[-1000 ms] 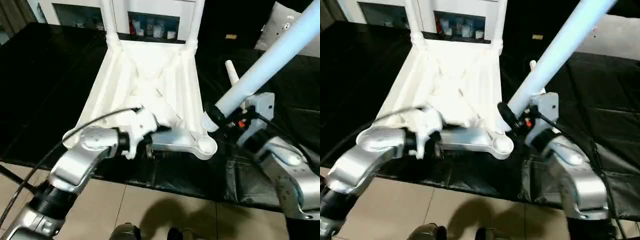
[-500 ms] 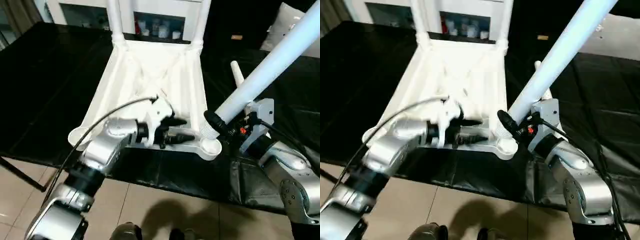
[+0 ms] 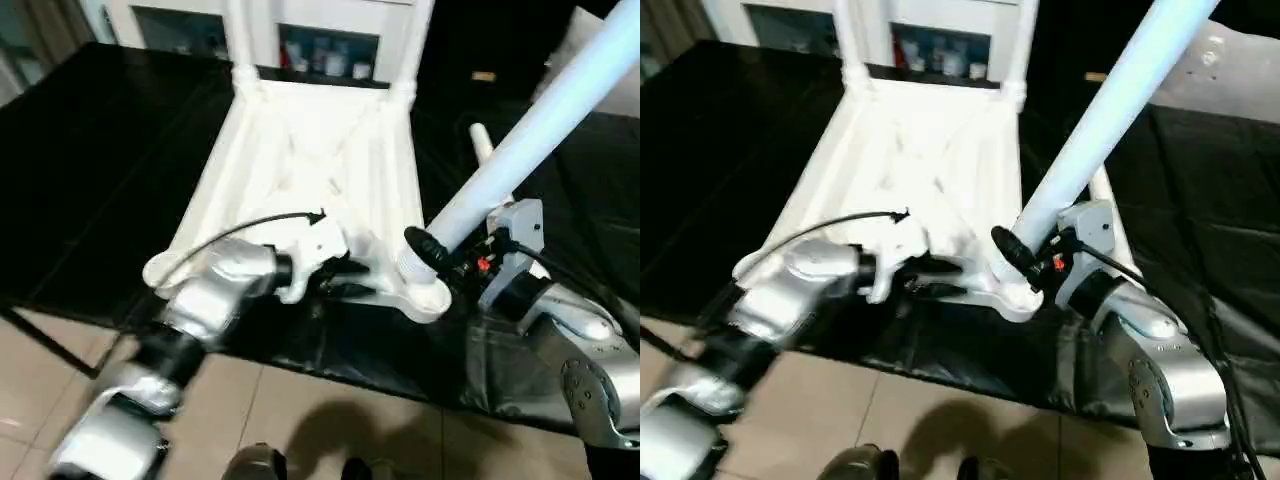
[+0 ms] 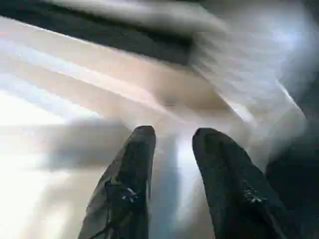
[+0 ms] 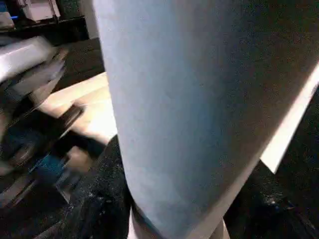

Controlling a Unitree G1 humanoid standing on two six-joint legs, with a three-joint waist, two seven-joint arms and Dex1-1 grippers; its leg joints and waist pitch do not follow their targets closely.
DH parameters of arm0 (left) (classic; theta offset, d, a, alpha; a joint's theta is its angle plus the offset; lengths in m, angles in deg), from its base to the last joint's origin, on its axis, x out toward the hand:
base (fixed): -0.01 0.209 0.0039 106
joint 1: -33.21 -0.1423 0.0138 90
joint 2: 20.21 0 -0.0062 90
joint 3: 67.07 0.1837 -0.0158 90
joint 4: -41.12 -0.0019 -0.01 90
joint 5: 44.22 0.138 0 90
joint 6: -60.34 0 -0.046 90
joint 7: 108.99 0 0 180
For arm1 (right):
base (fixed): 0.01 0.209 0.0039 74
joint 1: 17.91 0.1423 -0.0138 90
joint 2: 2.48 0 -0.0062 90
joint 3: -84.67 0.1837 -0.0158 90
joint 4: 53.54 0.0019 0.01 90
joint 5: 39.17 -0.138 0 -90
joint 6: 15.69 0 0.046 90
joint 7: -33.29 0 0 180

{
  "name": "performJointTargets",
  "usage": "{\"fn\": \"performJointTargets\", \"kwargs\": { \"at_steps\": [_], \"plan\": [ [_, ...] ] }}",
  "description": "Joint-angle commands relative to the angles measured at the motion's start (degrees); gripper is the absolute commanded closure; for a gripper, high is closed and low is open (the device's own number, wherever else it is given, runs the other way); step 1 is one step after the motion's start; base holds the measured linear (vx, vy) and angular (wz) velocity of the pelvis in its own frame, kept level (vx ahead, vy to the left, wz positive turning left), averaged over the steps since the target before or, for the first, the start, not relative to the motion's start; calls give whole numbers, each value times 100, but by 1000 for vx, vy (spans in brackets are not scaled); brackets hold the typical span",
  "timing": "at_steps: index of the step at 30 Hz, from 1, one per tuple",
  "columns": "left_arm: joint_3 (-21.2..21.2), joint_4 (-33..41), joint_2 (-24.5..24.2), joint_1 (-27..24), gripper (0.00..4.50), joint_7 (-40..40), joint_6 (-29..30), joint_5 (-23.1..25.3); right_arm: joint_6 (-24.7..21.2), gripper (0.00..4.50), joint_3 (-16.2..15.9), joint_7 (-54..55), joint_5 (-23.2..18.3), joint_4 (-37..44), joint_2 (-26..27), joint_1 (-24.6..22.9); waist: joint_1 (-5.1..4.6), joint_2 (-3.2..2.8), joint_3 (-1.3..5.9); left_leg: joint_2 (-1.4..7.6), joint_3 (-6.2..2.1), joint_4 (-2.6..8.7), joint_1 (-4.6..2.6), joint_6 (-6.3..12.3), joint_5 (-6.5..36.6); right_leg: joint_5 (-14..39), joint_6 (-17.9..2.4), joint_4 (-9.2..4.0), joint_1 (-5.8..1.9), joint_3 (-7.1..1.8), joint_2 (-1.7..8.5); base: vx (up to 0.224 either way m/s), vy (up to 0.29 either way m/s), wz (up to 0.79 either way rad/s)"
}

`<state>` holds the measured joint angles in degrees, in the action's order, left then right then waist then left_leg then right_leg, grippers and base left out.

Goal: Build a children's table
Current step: Move table base

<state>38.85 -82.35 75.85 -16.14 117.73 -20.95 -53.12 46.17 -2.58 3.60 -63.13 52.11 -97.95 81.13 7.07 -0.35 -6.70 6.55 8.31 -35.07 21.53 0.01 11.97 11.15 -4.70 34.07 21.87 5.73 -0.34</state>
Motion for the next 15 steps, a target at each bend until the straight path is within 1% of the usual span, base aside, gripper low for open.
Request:
{"fn": "performJointTargets", "kwargs": {
  "at_steps": [1, 2, 3, 4, 5, 6, 7, 8, 9, 10, 11, 12, 13, 14, 15],
  "plan": [
    [-662, -338, 104, 495, 293, -361, 86, -483, 12, 259, 39, 33, 27, 30, -28, 64, 25, 76, 554, 823, -330, 334, -74, 786, -63, 625, -479, -394, -387, -531, 1171, 0, 0, 0],
    [-759, -420, 122, 592, 275, -374, 81, -569, 21, 259, 46, 43, 27, 3, -24, 80, 37, 77, 560, 805, -329, 325, -63, 791, -115, 531, -505, -372, -380, -514, 1178, 0, 0, 0],
    [-850, -504, 93, 747, 265, -242, 92, -686, 34, 259, 55, 53, 49, -37, -27, 110, 32, 95, 564, 809, -334, 324, -49, 804, -136, 481, -505, -358, -388, -523, 1199, 0, 0, 0],
    [-860, -545, 36, 851, 258, -79, 92, -728, 48, 259, 59, 56, 70, -68, -33, 133, 34, 95, 554, 778, -324, 320, -26, 816, -162, 491, -485, -357, -393, -519, 1198, 0, 0, 0],
    [-847, -605, -32, 967, 258, 94, 106, -704, 62, 259, 63, 64, 104, -89, -49, 157, 42, 85, 570, 758, -308, 313, -23, 794, -173, 531, -449, -364, -399, -520, 1206, 0, 0, 0],
    [-841, -621, -50, 995, 255, 135, 108, -692, 66, 259, 63, 66, 113, -93, -53, 162, 42, 85, 563, 752, -305, 315, -22, 799, -183, 576, -411, -376, -389, -519, 1191, 0, 0, 0],
    [-809, -660, -84, 1035, 255, 231, 98, -626, 71, 259, 67, 70, 121, -100, -61, 171, 43, 79, 572, 759, -305, 312, -27, 824, -216, 570, -357, -371, -382, -518, 1178, 0, 0, 0],
    [-720, -693, -165, 1077, 232, 426, 43, -487, 75, 259, 81, 72, 118, -110, -68, 178, 51, 24, 603, 792, -322, 306, -50, 832, -252, 510, -339, -362, -367, -511, 1166, 0, 0, 0],
    [-585, -671, -253, 1070, 232, 572, -20, -333, 76, 259, 99, 80, 114, -106, -72, 175, 64, -7, 607, 808, -337, 307, -53, 847, -262, 454, -335, -347, -363, -510, 1171, 0, 0, 0],
    [-492, -653, -312, 1062, 221, 663, -64, -229, 77, 259, 111, 86, 111, -103, -75, 173, 63, 17, 622, 829, -345, 309, -57, 875, -289, 335, -318, -322, -362, -520, 1180, 0, 0, 0],
    [-271, -543, -423, 966, 218, 953, -93, -92, 99, 259, 129, 105, 117, -83, -76, 144, 85, -21, 636, 839, -352, 305, -57, 875, -312, 240, -329, -299, -357, -530, 1201, 0, 0, 0],
    [-271, -543, -423, 966, 215, 953, -93, -92, 99, 259, 129, 105, 117, -83, -76, 144, 97, -8, 639, 831, -332, 302, -58, 856, -309, 166, -342, -301, -357, -534, 1204, 0, 0, 0],
    [-52, -347, -507, 788, 206, 1303, -146, -39, 126, 259, 122, 113, 138, -41, -93, 70, 113, -23, 640, 832, -334, 302, -55, 837, -310, 130, -368, -290, -362, -530, 1210, 0, 0, 0],
    [90, -189, -549, 649, 184, 1468, -136, -15, 142, 259, 117, 113, 146, -20, -98, 11, 137, -25, 650, 865, -333, 310, -58, 813, -301, 76, -396, -282, -360, -537, 1228, 0, 0, 0],
    [149, -124, -567, 593, 184, 1535, -144, -3, 148, 259, 115, 115, 151, -15, -99, -10, 137, -26, 652, 885, -336, 315, -53, 819, -310, 3, -451, -262, -356, -531, 1223, 0, 0, 0]
  ]
}}
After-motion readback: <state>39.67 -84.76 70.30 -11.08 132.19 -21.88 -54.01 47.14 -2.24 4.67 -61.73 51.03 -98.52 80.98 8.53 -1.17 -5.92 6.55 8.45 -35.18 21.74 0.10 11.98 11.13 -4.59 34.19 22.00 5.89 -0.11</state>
